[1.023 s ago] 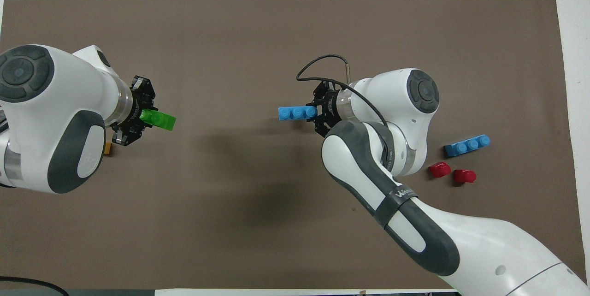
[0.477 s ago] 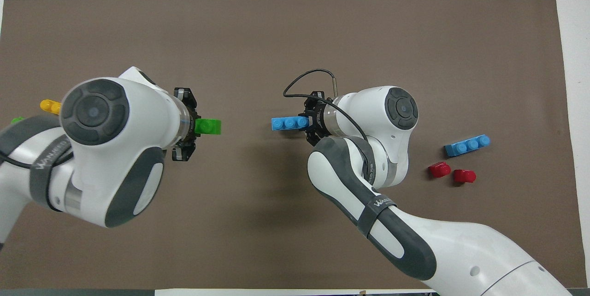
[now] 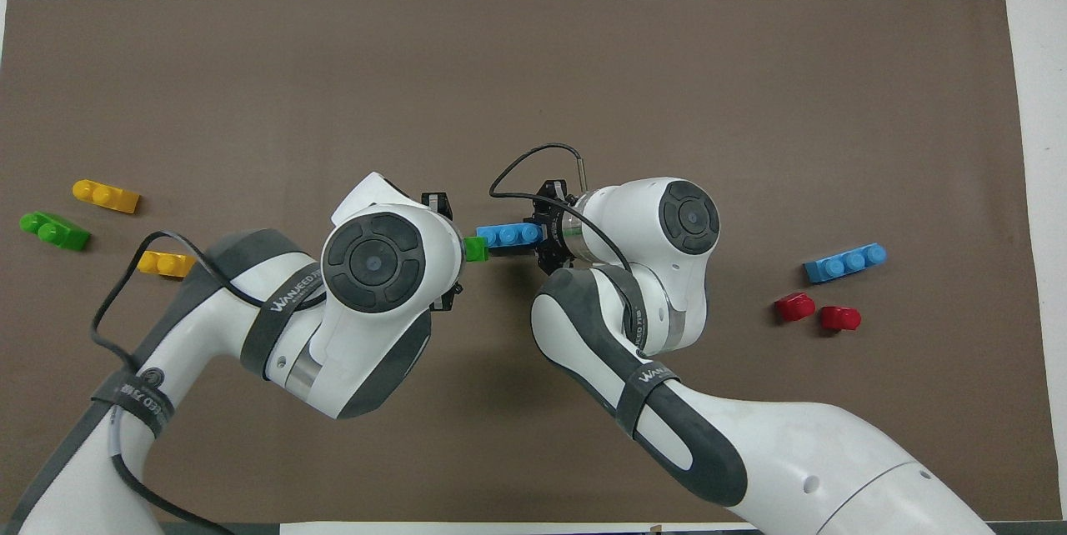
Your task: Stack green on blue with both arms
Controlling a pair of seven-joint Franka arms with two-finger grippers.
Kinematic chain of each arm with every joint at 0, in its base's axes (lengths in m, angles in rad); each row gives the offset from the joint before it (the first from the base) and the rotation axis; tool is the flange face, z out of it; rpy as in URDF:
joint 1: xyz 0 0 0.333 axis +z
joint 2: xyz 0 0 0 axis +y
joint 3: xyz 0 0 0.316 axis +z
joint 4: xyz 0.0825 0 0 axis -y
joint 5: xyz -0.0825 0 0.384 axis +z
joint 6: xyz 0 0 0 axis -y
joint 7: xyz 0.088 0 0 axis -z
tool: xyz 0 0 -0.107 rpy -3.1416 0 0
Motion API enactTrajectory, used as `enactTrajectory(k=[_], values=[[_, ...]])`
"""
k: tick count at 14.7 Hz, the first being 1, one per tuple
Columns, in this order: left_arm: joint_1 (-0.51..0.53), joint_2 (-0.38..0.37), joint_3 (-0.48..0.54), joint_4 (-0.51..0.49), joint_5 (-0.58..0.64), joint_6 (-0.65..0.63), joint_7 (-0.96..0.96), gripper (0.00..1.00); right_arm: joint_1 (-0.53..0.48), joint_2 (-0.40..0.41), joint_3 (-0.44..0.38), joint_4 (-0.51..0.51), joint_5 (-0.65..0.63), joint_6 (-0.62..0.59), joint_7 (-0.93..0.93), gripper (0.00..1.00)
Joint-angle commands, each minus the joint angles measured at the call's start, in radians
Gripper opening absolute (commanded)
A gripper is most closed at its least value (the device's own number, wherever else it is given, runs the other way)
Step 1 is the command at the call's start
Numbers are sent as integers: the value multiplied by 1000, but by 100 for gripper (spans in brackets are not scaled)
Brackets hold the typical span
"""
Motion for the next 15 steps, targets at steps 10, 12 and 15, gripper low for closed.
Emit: enactTrajectory(k=[10,12,15], values=[[-54,136,19,31,107,153,-197,0,-3,-8,-4,-31,19,18,11,0],[-54,152,19,34,108,154,-197,0,-3,-9,-4,-33,20,18,9,0],[-63,163,19,37,108,163,-199,0,-5,-9,-4,-34,20,18,9,0]])
